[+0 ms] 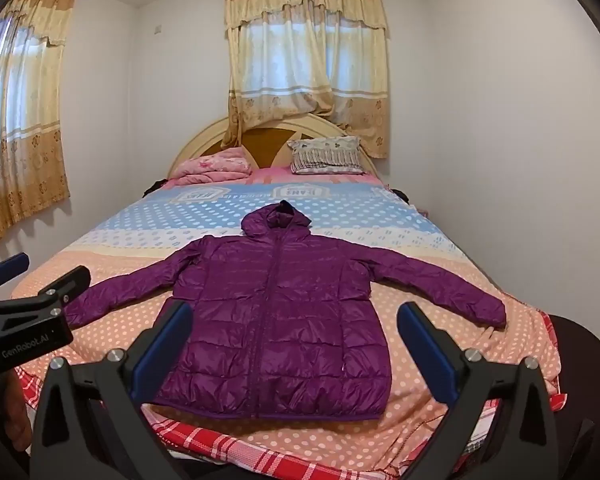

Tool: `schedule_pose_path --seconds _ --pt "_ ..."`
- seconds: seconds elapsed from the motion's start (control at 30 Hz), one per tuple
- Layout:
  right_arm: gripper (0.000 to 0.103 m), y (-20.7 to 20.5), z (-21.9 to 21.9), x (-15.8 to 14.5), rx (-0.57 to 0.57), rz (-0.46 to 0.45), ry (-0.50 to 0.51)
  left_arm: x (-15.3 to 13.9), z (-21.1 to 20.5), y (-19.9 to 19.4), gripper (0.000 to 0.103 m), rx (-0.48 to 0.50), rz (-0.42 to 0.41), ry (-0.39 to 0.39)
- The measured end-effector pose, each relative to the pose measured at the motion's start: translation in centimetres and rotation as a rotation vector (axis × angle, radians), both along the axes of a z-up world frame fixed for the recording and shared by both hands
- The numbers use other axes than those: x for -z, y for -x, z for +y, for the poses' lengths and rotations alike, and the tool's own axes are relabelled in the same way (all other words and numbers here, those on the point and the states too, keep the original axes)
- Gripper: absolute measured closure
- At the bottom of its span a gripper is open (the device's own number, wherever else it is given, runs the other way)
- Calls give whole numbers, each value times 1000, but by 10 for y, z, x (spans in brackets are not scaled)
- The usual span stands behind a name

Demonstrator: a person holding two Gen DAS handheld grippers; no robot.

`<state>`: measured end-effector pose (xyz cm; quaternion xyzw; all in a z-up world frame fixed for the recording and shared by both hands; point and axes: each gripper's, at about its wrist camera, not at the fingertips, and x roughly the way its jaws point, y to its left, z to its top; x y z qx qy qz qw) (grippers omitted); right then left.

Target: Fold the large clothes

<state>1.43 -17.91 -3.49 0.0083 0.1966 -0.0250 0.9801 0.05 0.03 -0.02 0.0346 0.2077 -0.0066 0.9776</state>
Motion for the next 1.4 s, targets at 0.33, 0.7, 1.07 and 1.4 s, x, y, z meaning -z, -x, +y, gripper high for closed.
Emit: schedule_pose_path --seconds 0.33,0.7,1.07,1.4 --pt "0 1 3 1 -8 9 1 -1 -5 3 1 -6 -8 -16" --pt "0 -1 2 5 -9 28 1 0 1 -1 1 -10 -3 2" --pt "0 -3 2 8 -10 36 1 2 1 -3 1 -12 0 4" --pt "0 -4 2 10 -13 40 -2 3 1 -3 1 -14 -2 4"
